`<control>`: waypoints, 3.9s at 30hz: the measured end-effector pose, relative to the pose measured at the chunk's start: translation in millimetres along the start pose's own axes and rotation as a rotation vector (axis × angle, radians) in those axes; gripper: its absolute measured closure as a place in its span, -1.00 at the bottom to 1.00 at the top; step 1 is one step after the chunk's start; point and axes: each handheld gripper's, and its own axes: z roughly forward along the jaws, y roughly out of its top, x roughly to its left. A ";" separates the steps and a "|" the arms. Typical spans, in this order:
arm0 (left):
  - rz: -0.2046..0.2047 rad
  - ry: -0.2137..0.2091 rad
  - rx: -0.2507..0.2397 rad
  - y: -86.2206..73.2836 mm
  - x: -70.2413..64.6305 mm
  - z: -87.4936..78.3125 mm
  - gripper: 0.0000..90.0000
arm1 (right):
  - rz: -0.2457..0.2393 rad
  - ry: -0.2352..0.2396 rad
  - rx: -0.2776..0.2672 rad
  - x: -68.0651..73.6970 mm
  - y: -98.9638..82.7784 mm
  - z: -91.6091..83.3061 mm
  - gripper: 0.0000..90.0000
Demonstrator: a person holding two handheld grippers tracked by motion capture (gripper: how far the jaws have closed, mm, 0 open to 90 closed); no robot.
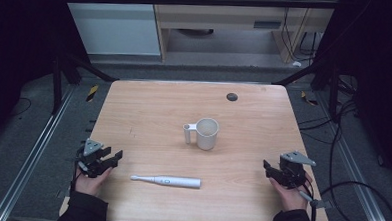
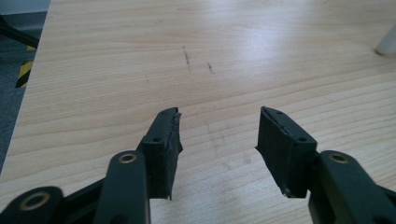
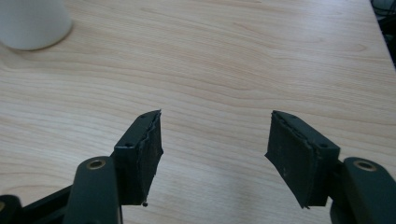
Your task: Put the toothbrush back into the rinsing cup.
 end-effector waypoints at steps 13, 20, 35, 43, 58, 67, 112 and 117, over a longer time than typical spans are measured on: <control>0.012 -0.077 0.024 3.8 -12.3 -12.1 0.58 | -0.053 0.100 -0.019 23.9 7.4 -14.0 0.02; 0.040 -0.141 0.067 3.8 -24.4 -15.2 0.80 | -0.067 0.164 -0.020 38.6 12.0 -16.6 0.14; 0.127 -0.242 0.144 -1.3 -57.8 -17.7 0.97 | -0.129 0.288 0.018 82.2 22.3 -10.5 0.40; 0.164 -0.281 0.185 -5.2 -70.4 -16.3 0.98 | -0.152 0.333 0.038 99.9 26.6 -2.7 0.60; 0.226 -0.327 0.267 -12.6 -87.7 -8.4 0.98 | -0.187 0.395 0.063 135.9 33.4 15.3 0.88; 0.239 -0.331 0.289 -14.2 -90.0 -3.0 0.98 | -0.189 0.429 0.067 154.9 36.0 26.3 1.00; 0.242 -0.297 0.285 -4.7 -92.0 20.7 0.98 | -0.237 0.502 0.147 186.1 23.8 39.5 1.00; 0.233 -0.288 0.280 -3.1 -91.2 24.0 0.98 | -0.245 0.516 0.155 190.1 22.3 39.9 1.00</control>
